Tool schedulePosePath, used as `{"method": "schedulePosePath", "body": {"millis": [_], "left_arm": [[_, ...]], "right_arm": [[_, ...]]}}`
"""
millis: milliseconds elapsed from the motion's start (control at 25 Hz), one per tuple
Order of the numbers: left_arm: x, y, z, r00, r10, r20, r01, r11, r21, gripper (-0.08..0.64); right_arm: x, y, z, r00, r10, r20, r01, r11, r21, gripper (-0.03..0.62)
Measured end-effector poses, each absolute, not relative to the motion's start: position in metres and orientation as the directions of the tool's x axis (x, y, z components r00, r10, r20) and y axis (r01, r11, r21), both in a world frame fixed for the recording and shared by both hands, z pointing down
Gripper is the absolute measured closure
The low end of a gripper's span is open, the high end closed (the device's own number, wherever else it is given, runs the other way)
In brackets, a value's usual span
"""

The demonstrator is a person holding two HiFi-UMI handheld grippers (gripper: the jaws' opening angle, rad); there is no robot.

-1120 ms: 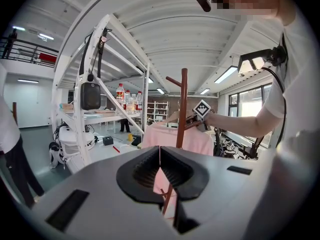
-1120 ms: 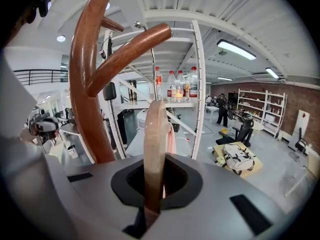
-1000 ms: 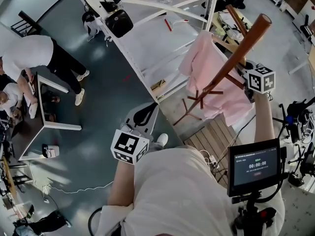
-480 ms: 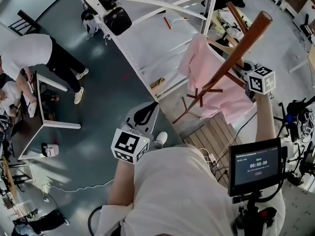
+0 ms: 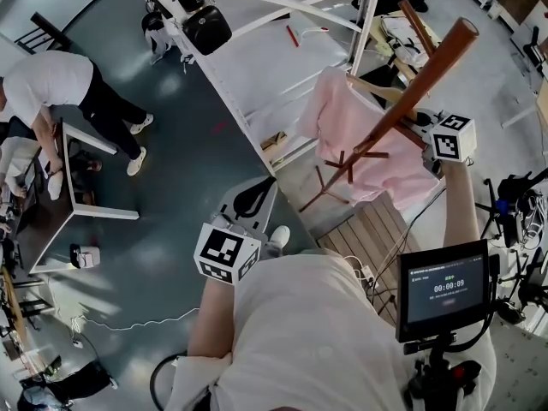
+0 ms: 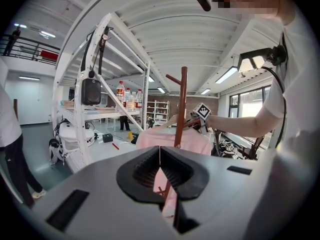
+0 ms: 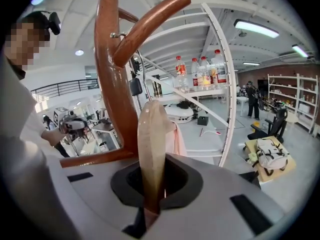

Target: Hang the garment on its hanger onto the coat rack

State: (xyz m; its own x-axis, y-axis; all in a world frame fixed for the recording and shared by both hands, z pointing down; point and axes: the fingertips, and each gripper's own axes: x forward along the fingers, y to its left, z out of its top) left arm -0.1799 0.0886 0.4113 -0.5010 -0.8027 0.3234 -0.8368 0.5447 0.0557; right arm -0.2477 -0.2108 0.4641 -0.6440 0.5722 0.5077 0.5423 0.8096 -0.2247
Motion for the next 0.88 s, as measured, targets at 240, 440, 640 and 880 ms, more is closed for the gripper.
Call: {"method": "schedulePosePath", "body": {"millis": [240, 440, 640, 880], "left_arm": [[-0.179, 0.090, 0.413, -0.508, -0.799, 0.322, -0.832, 0.552, 0.059, 0.552], [-0.180, 0.090, 0.412, -0.507, -0.800, 0.322, -0.832, 0.552, 0.061, 0.552], [-0.181, 0.089, 0.412, -0.504, -0.801, 0.323, -0.833, 0.550, 0.065, 0.552], [-0.182, 0.088, 0.414, -0.501, -0.803, 0.323, -0.834, 0.548, 0.070, 0.552]], "right_arm": [[-0.250, -0.216, 0.467, -0.634, 0.581, 0.511, 0.543, 0.804, -0.241, 0.586], [-0.248, -0.220, 0.469, -0.614, 0.585, 0.529, 0.544, 0.800, -0.253, 0.577], [-0.244, -0.225, 0.469, -0.582, 0.596, 0.553, 0.556, 0.788, -0.265, 0.505], [-0.237, -0.227, 0.458, -0.555, 0.637, 0.535, 0.600, 0.752, -0.273, 0.502]]}}
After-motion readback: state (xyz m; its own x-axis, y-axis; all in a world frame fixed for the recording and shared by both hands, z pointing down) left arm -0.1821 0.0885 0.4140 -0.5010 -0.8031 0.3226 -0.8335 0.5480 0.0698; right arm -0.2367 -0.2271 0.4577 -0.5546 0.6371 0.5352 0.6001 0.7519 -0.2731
